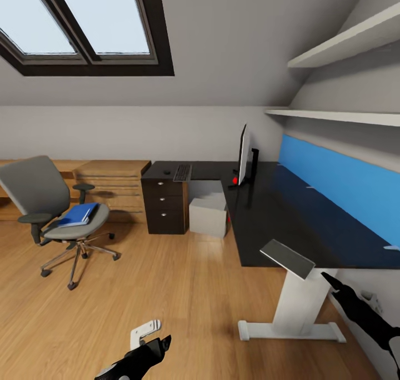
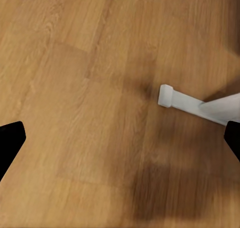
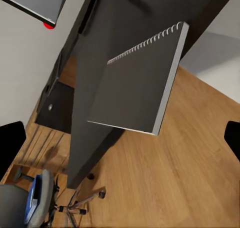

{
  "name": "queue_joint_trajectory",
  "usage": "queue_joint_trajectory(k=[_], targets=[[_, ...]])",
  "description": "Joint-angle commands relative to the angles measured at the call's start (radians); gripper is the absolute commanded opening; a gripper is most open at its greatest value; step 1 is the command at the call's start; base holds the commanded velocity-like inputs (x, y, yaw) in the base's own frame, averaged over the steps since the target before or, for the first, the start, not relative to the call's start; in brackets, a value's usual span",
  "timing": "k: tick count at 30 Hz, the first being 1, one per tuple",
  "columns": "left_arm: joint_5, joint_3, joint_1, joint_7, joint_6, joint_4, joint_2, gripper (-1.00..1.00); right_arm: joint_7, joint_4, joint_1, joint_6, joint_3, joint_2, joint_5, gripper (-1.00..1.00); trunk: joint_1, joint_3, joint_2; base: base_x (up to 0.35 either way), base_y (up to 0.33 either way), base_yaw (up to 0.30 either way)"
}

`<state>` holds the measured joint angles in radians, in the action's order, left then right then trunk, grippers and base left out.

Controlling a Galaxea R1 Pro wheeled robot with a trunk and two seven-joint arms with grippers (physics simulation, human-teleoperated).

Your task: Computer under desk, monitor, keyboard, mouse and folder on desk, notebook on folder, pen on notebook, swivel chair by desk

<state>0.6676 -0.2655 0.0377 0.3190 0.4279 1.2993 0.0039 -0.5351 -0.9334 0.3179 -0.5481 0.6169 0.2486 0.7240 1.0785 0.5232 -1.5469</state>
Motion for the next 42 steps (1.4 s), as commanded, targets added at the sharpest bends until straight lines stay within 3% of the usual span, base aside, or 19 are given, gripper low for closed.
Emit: queue_joint_trajectory(k=[1,16,34,38,42], targets=[[0.010,-0.002,0.001,0.010,0.002,0.002,0.001,1.00,-0.012,0.003,0.001,-0.008,0.002,0.001,0.005,1.00,0.004,0.004,-0.008,0.000,0.000,0.000],[0.010,-0.003,0.001,0.011,0.000,0.002,-0.001,1.00,-0.028,0.058,0.001,-0.008,-0.003,-0.002,0.004,1.00,0.061,0.051,-0.113,0.000,0.000,0.000],[0.013,-0.035,0.001,0.014,-0.001,-0.007,0.001,1.00,-0.028,0.056,0.001,-0.005,-0.003,-0.023,0.011,1.00,0.061,0.051,-0.113,0.004,0.000,0.000],[0.014,-0.035,0.001,0.016,-0.001,-0.011,0.001,1.00,-0.029,0.057,0.001,0.000,-0.003,-0.030,0.040,1.00,0.061,0.051,-0.113,0.189,0.000,0.000],[0.014,-0.035,0.001,0.017,-0.001,-0.019,0.002,1.00,-0.027,0.057,0.001,0.006,-0.004,-0.039,0.108,1.00,0.061,0.051,-0.113,0.120,0.000,0.000]])
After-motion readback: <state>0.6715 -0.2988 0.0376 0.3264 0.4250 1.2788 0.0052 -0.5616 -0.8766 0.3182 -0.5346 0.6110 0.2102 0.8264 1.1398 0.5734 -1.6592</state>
